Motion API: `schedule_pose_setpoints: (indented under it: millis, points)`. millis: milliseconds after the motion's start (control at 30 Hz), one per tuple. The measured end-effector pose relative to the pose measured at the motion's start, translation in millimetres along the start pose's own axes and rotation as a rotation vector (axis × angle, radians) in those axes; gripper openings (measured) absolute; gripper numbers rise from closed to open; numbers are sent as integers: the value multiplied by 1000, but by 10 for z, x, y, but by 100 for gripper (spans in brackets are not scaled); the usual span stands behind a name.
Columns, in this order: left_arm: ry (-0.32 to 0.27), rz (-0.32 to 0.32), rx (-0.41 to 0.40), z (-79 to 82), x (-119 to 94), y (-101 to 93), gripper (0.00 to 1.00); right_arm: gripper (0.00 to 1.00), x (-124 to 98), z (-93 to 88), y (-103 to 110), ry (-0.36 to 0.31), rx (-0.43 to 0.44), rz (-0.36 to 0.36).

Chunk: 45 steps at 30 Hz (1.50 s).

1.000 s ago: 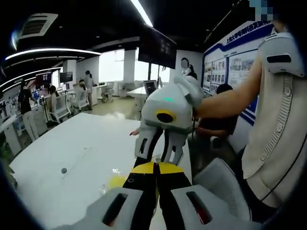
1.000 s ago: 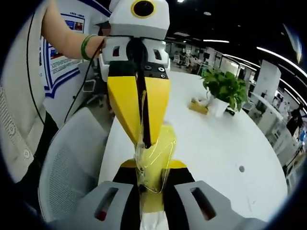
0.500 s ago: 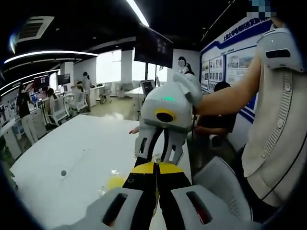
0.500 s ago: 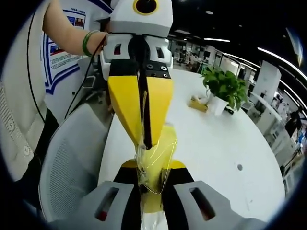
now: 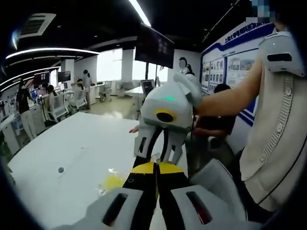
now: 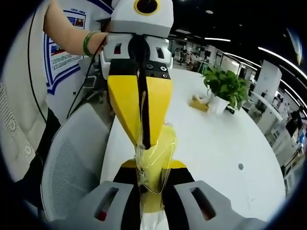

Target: Compare the silicone blocks by pressing each to a similar depth, holding the contact briefly, and releasing to observe deformation and rebound differences across the visible hardness samples.

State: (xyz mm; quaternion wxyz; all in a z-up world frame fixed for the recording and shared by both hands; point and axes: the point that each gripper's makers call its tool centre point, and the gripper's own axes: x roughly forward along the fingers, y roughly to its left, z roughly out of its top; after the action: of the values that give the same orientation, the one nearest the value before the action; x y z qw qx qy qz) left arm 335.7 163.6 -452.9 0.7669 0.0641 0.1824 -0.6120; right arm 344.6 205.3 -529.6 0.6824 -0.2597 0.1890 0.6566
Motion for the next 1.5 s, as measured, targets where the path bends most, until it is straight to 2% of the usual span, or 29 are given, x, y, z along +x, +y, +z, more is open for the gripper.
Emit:
schedule_pose_setpoints:
  millis: [100, 467, 867, 1500]
  points:
    - [5, 12, -2, -18, -1, 11, 0, 9, 15, -20, 19, 10, 39, 14]
    - [-6, 33, -33, -5, -7, 29, 0, 13, -14, -40, -8, 43, -3, 9]
    - [-4, 34, -15, 7, -2, 16, 0, 16, -32, -40, 27, 30, 43, 43]
    - [0, 38, -19, 4, -8, -1, 0, 22, -28, -38, 26, 26, 52, 52]
